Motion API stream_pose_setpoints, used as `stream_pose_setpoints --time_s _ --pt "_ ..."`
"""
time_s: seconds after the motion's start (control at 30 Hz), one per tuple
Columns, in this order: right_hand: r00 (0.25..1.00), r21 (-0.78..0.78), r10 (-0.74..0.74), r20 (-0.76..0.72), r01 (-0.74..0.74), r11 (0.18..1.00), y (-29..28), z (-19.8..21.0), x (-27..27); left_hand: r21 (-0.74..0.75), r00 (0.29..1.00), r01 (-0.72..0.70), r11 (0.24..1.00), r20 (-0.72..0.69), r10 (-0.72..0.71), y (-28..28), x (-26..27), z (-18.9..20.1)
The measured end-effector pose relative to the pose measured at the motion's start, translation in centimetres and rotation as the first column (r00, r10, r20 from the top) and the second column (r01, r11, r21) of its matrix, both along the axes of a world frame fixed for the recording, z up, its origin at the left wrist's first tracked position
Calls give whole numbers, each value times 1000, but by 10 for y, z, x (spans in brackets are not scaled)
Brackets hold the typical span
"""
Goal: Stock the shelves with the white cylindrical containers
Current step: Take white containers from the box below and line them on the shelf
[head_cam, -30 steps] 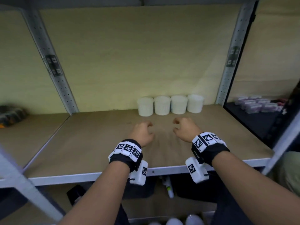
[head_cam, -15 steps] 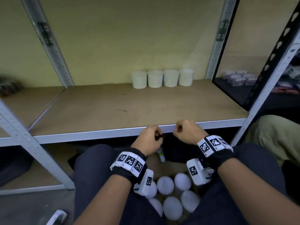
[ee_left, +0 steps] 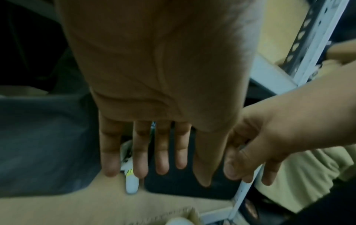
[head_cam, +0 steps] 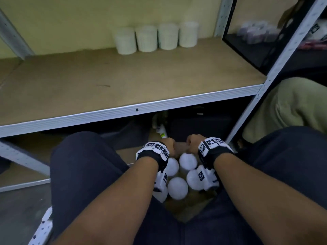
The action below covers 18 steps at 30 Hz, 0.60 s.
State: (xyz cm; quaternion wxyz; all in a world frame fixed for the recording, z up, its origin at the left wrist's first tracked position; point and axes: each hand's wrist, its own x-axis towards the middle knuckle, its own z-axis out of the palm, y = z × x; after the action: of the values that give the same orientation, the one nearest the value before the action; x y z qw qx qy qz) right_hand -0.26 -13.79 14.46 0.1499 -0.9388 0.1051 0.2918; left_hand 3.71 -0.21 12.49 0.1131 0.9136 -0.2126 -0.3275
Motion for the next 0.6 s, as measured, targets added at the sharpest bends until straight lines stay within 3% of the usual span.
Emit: stream_pose_setpoints --time_s 0.1,0.13,0.23,0.33,0.4,0.5,0.6 --pt "998 -22 -3 -68 2 1000 -7 -39 -7 48 994 29 998 -106 -24 -13 -1 -27" --pt "995 -37 1 -96 -4 999 -9 -51 -11 90 991 46 995 -130 -34 -18 4 -49" --pt "971 -17 24 -238 -29 999 -11 -76 -14 168 982 39 985 -191 -6 -25 22 -167" --pt "937 35 -33 -348 49 998 -18 -103 -13 211 981 116 971 -179 -79 -28 7 -214" --pt "928 9 -26 -372 31 999 -20 -121 -13 196 969 204 959 -179 -170 -27 -18 -152" --pt "917 18 11 -398 -4 1000 -13 -144 -16 223 926 254 941 -337 -170 -24 -37 -162" --pt "939 -31 0 -345 -11 999 -12 -175 -27 204 936 293 934 -260 -237 -25 -53 -179"
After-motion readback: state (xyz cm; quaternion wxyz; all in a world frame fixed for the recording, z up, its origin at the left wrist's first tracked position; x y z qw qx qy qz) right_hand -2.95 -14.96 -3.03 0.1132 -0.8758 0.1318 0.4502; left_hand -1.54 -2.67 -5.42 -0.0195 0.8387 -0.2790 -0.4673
